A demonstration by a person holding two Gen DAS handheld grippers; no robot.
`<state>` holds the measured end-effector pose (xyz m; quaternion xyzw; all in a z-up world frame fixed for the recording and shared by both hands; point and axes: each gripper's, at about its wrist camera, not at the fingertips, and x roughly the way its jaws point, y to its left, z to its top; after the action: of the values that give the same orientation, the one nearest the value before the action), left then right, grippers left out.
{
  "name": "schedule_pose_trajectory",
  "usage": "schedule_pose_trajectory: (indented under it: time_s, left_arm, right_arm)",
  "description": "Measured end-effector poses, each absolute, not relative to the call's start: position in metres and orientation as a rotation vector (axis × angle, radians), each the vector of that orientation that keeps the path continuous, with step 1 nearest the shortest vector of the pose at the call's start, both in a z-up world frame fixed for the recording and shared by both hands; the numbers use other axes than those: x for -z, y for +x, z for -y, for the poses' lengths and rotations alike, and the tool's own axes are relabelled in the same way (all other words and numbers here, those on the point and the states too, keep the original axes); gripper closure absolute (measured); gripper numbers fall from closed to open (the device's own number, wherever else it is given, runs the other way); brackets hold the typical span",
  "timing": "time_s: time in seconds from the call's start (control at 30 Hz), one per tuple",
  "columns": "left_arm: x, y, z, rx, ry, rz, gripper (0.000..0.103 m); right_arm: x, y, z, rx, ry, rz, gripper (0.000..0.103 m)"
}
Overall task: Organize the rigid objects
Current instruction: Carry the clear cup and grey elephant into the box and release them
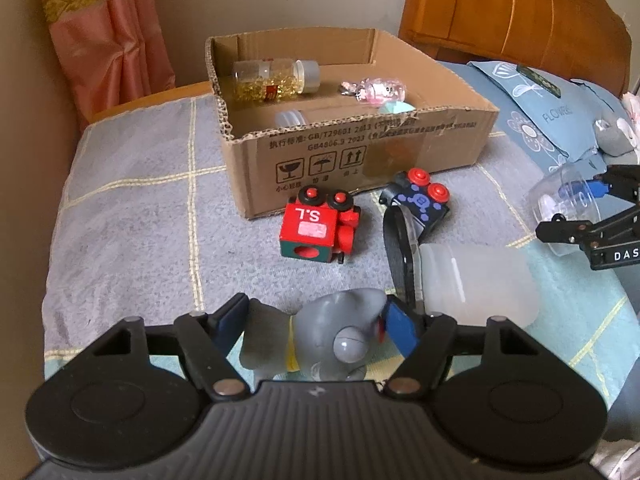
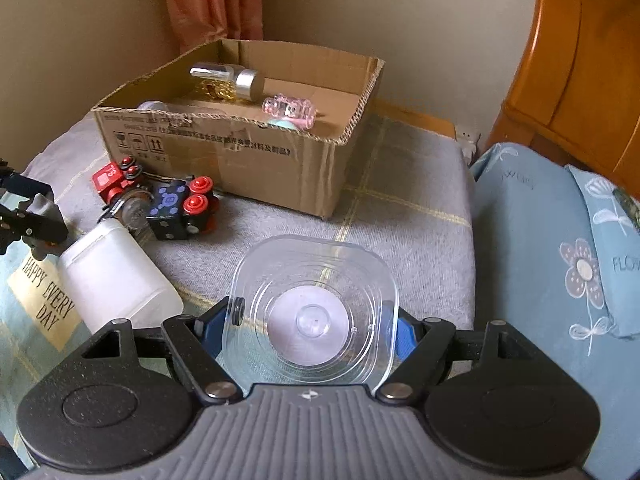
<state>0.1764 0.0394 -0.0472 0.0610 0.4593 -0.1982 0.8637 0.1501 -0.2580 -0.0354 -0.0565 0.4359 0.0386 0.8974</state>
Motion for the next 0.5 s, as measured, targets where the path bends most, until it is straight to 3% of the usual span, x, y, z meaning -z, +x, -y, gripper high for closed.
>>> schedule_pose_trajectory:
  time_s: [0.5]
  left_arm:
    - [-0.005,0.181,-0.035,0.439,0.197,-0.92,0.031]
  right_arm:
    - [-0.008,0.156,0.255,-0.173,-0.117,-0.852,0.022]
